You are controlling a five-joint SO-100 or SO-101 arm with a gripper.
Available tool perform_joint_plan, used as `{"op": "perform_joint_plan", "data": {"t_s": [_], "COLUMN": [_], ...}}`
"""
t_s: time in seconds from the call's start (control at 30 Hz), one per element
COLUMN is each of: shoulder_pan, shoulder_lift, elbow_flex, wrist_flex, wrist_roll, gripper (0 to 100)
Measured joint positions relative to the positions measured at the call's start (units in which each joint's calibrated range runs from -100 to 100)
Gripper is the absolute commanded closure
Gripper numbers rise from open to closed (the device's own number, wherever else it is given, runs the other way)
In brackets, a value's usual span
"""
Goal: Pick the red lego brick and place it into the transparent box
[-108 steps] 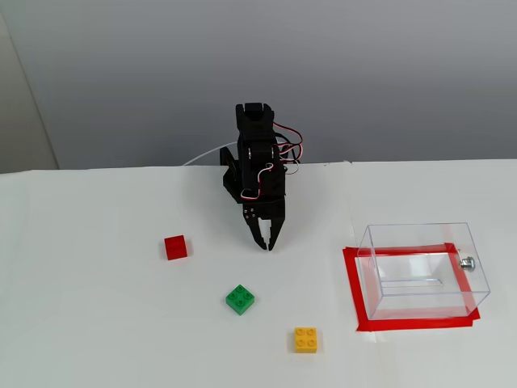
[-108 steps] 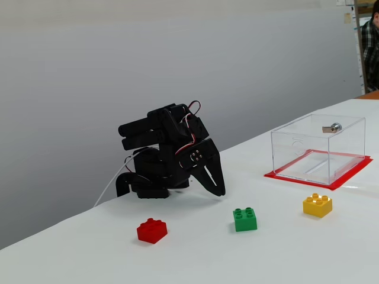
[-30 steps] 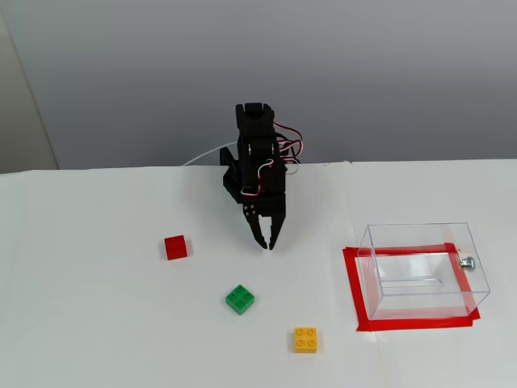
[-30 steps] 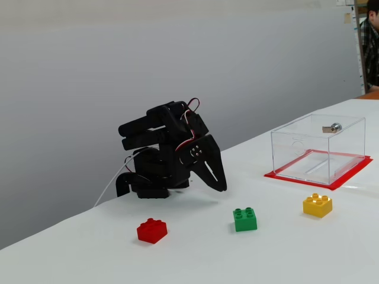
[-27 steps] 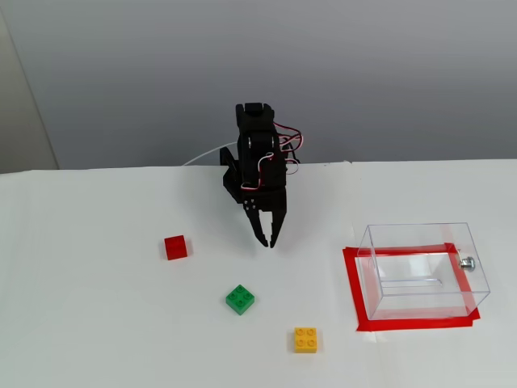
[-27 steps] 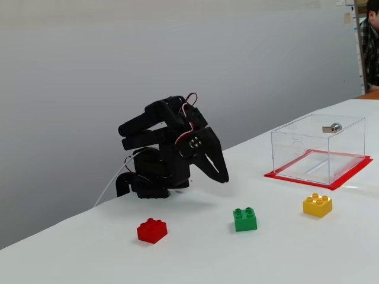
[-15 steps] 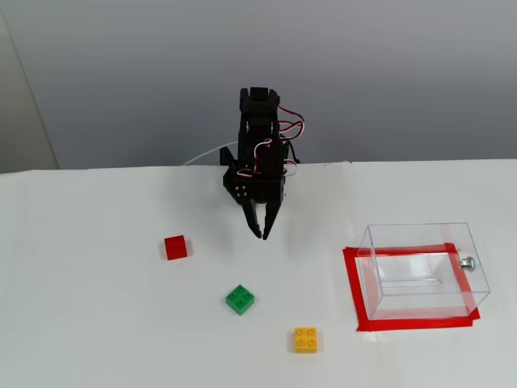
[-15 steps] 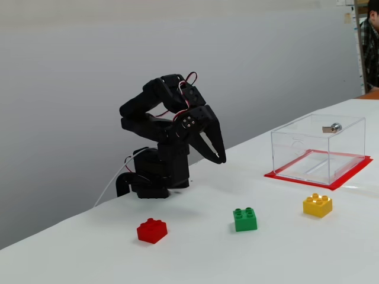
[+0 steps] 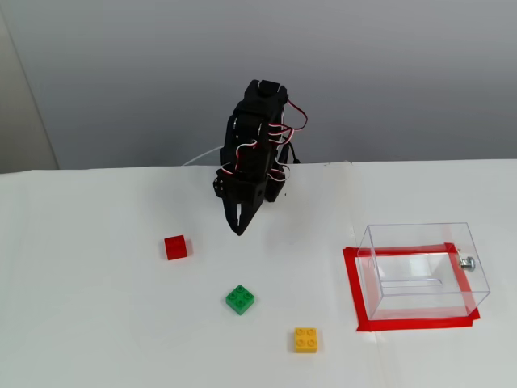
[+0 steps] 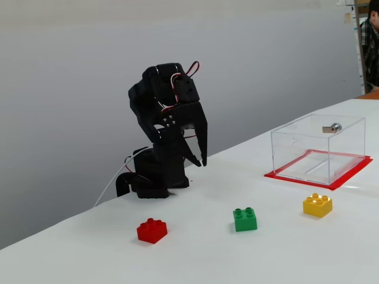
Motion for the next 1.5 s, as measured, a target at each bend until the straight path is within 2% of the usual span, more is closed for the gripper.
{"op": "perform_joint_plan", "data": {"t_s": [0.63,0.83,1.03,1.5], "shoulder_pan": [28.31,33.97,35.26,35.26], "shoulder_lift": [14.04,19.03,24.19,33.40], "elbow_flex": [-7.24,-7.24,-7.94,-8.65], "wrist_flex": [-0.17,-7.03,-14.40,-15.34], "wrist_roll": [1.22,2.74,3.57,3.32], "gripper": [98,98,98,98]}}
